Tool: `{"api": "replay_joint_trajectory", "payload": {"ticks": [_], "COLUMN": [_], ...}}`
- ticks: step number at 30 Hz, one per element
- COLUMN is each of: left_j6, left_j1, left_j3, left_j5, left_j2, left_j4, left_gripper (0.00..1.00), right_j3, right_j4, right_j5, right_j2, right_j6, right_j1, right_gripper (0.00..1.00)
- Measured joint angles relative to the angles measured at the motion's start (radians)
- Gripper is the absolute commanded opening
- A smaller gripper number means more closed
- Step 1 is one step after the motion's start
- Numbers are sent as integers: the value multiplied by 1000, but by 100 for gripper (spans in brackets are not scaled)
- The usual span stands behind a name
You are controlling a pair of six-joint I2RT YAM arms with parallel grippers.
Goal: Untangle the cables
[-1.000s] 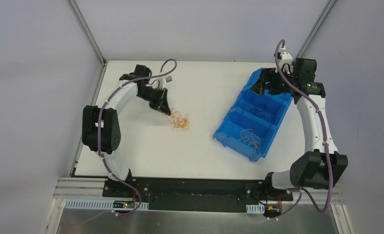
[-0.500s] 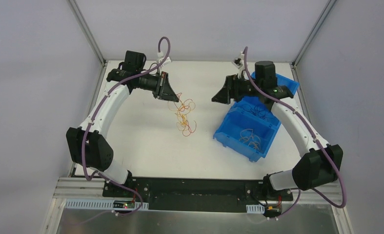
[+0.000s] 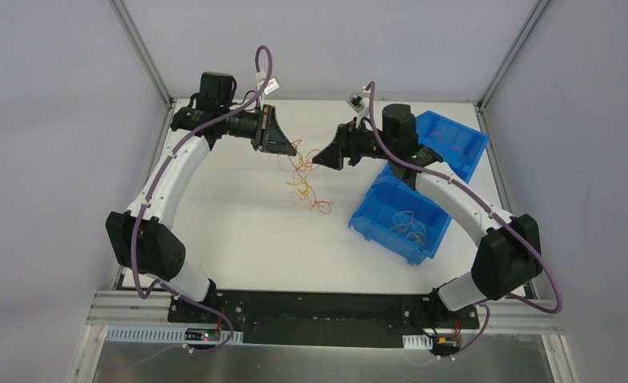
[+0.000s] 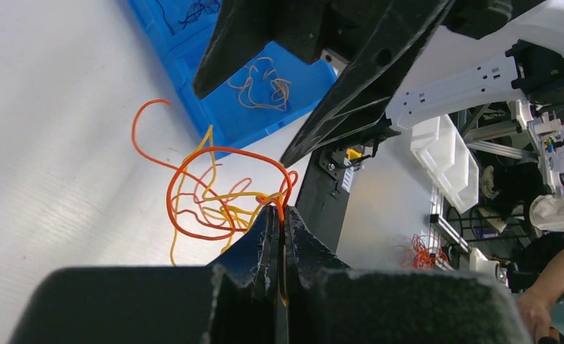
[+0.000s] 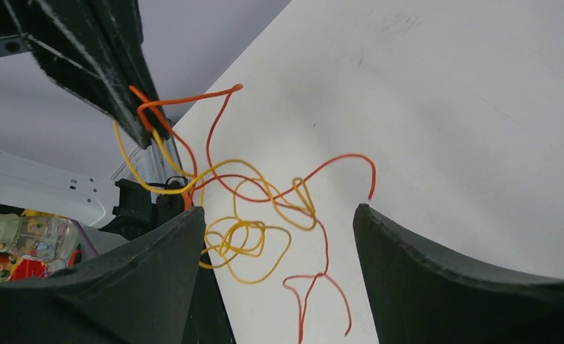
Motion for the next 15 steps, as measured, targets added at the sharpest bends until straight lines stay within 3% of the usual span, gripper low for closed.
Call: {"api": "replay_joint_trajectory", "payload": {"ticks": [3,5,10,11,13,15], "left_j6": [-18,-29,-48,-51,-53,-53], "left_j1": [-7,-13,-19,-19,-19,-18], "left_j3": [8,8,8,8,8,8], "left_j5": [3,2,-3,-6,-12,-21], "left_j2": [0,0,-2,-3,-8,-11], "left_j4": [14,19,34,39,43,43], "left_gripper": [0,0,0,0,0,0], "right_j3": [0,0,-5,-13,-26,-45], "right_j4": [37,61,91,99,118,127], "right_j5": [24,36,48,48,46,46], "right_j2": [31,57,96,96,94,91], "right_j6": [15,30,74,82,87,87], "right_j1": [19,31,42,43,43,45], "right_gripper": [72,57,35,27,1,0]}}
